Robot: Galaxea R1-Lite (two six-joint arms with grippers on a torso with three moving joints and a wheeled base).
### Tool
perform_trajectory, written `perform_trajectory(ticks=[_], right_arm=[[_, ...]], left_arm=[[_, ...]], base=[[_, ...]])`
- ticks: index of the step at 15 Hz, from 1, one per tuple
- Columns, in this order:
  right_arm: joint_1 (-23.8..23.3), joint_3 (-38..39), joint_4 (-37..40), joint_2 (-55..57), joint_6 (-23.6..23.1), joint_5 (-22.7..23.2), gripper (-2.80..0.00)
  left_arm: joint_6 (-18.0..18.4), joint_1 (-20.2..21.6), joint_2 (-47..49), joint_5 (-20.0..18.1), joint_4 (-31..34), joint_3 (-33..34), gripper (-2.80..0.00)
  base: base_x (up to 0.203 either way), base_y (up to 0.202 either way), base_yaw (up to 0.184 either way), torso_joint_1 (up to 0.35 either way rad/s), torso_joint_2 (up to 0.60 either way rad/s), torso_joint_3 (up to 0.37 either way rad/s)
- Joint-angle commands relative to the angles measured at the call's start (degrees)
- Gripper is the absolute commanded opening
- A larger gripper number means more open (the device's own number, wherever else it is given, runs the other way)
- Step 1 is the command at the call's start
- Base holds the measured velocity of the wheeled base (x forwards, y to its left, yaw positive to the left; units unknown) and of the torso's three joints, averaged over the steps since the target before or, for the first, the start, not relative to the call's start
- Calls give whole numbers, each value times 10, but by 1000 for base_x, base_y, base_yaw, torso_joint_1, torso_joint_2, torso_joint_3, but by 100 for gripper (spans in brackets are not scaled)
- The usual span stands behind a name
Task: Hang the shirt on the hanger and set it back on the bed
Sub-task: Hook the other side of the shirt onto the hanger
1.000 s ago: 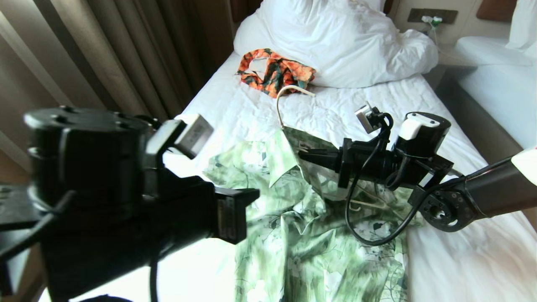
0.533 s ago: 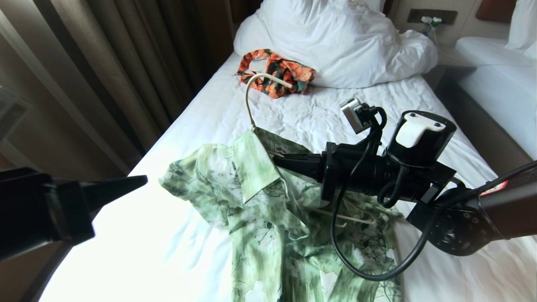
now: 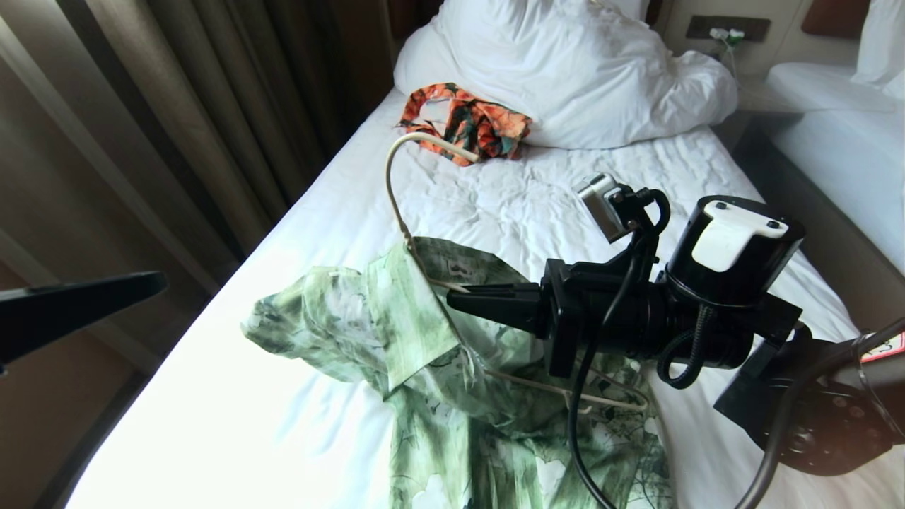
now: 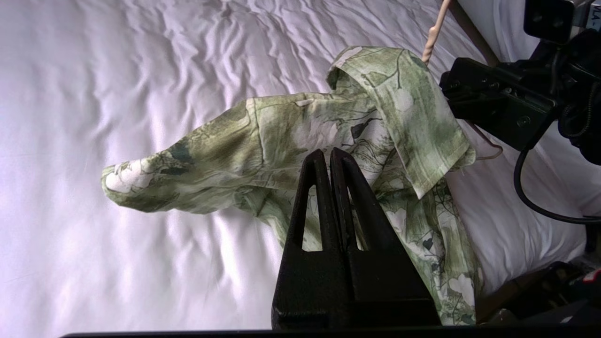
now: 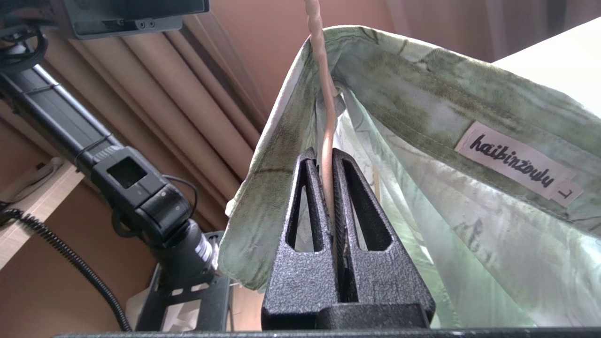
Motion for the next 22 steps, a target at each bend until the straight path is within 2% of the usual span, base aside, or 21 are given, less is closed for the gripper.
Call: perform_trajectory(ticks=[1,4,6,8,9,12,13,14,16,17,18,20,22], right_arm=[[4,3,-3,-1,1,3,-280],[4,3,-1,-1,2,4,-280],[3,8,0,-1,2,5,-280],[3,8,2,0,2,7,-280],[3,7,4,1,2,7,-280],[3,5,13,2,2,8,-280],[3,6,13,2,2,8,-280],[3,5,13,5,2,8,-280],[3,2,13,11,2,8,-280],[3,0,13,14,2,8,-280],[3,-1,13,16,2,8,-280],[3,-5,13,20,2,8,-280],[3,-7,13,23,2,8,-280]], left_arm=[[11,1,12,-14,0,1,-280],[45,7,43,-22,-2,2,-280],[74,12,56,-56,-4,1,-280],[111,52,76,-115,-8,0,-280],[129,78,84,-149,-11,-1,-280],[192,185,115,-292,-20,-18,-280],[206,218,131,-350,-19,-39,-280],[213,235,146,-397,-17,-65,-280],[218,240,163,-461,-12,-83,-280],[219,240,169,-478,-12,-85,-45],[222,239,178,-500,-13,-84,0],[246,236,199,-526,-13,-82,0],[253,225,223,-541,-21,-83,0]], base=[[0,0,0,0,0,0],[0,0,0,0,0,0],[0,0,0,0,0,0],[0,0,0,0,0,0],[0,0,0,0,0,0],[0,0,0,0,0,0],[0,0,0,0,0,0],[0,0,0,0,0,0],[0,0,0,0,0,0],[0,0,0,0,0,0],[0,0,0,0,0,0],[0,0,0,0,0,0],[0,0,0,0,0,0]])
